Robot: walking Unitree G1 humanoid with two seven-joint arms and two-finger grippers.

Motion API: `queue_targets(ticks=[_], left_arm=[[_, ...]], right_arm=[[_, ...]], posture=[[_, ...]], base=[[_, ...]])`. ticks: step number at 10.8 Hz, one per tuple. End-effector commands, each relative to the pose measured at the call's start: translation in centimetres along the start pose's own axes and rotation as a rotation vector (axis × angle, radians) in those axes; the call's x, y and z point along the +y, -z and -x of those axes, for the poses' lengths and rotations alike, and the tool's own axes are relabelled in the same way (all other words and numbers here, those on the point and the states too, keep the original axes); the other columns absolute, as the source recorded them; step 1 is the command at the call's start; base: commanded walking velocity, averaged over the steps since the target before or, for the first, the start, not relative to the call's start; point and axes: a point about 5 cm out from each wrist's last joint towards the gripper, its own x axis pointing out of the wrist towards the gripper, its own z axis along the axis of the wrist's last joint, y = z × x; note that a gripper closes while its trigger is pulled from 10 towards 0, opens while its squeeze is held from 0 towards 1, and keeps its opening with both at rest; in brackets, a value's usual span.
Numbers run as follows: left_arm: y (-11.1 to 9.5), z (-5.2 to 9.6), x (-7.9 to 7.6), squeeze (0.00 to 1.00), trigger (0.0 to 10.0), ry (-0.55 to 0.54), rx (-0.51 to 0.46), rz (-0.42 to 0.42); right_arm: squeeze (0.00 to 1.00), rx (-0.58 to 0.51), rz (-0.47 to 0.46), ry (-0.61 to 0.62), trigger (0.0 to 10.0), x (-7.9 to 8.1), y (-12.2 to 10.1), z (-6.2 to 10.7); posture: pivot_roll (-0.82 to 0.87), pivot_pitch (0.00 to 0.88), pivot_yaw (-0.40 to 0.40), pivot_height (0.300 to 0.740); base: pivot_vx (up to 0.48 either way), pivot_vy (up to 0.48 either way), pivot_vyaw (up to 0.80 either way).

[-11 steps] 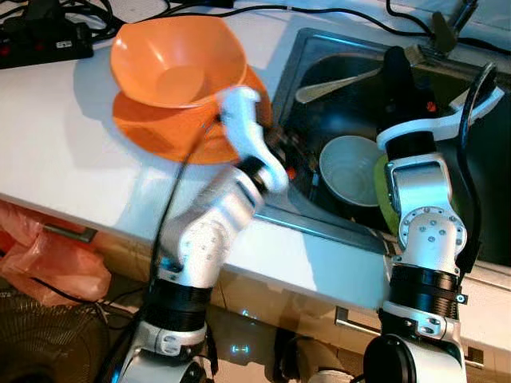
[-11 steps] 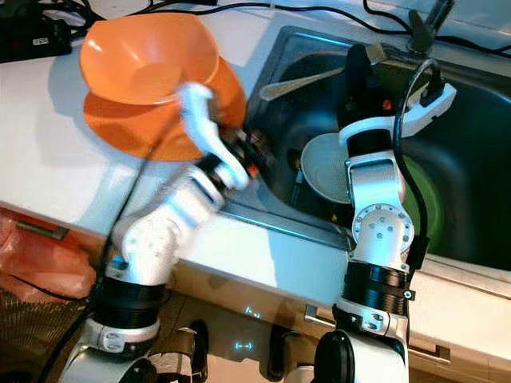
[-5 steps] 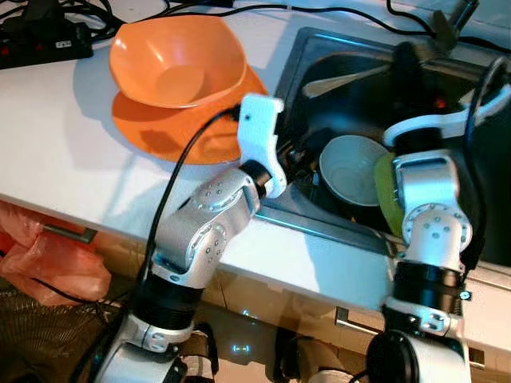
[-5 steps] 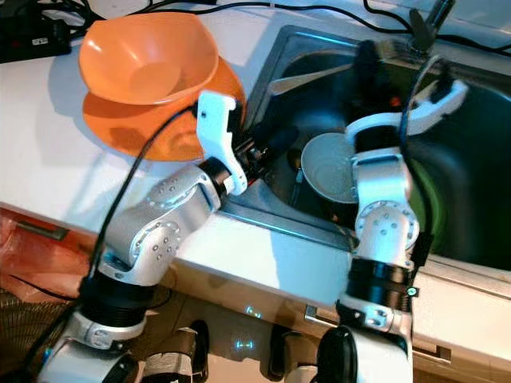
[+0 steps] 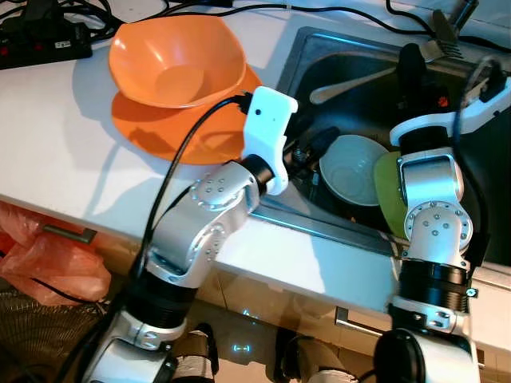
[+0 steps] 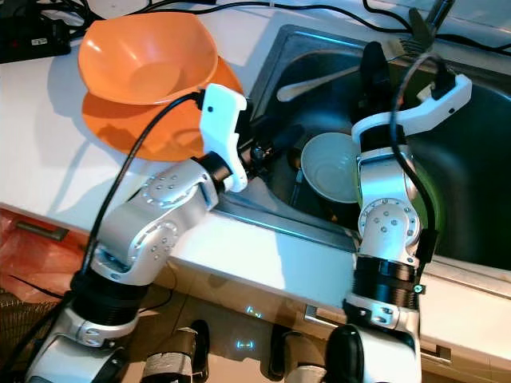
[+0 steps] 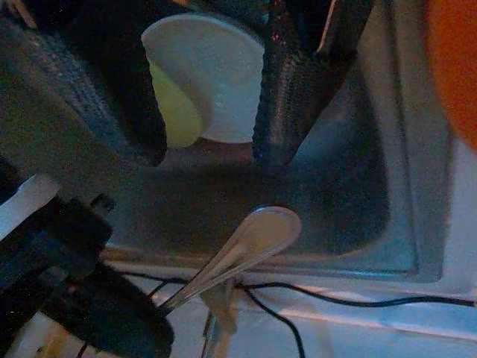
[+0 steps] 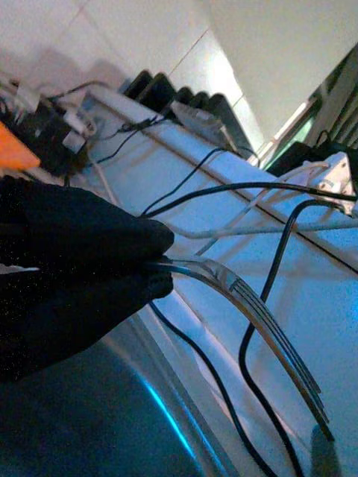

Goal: Kitchen organization

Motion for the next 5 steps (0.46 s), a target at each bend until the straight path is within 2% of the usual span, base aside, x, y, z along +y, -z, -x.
queue_targets(ticks=[1, 2, 3, 4, 5], left_arm=[[0.01, 0.28, -0.41, 0.00, 10.0, 0.019, 0.004, -0.014], [0.28, 0.53, -0.17, 0.00, 10.0, 0.014, 0.020, -0.035], [0.40, 0.57, -0.06, 0.00, 10.0, 0.010, 0.023, -0.034], [0.45, 0.59, 0.06, 0.00, 10.0, 0.004, 0.024, -0.035], [0.49, 0.60, 0.19, 0.00, 10.0, -0.002, 0.028, -0.043]], right_arm=[[0.00, -0.001, 0.030, 0.013, 0.0, -0.38, 0.01, 0.17], [0.00, 0.011, 0.085, 0.011, 0.0, -0.48, 0.20, 0.21], [0.00, 0.027, 0.136, 0.015, 2.8, -0.56, 0.42, 0.20], [0.00, 0.035, 0.164, 0.011, 10.0, -0.57, 0.55, 0.19], [0.00, 0.047, 0.202, 0.011, 10.0, -0.67, 0.67, 0.19]], posture=[[0.13, 0.254, -0.028, 0.740], [0.13, 0.254, -0.028, 0.740], [0.13, 0.255, -0.028, 0.740], [0.13, 0.254, -0.028, 0.740], [0.13, 0.253, -0.028, 0.740]], base=[[0.000, 0.000, 0.00], [0.000, 0.000, 0.00], [0.000, 0.000, 0.00], [0.000, 0.000, 0.00], [0.000, 0.000, 0.00]])
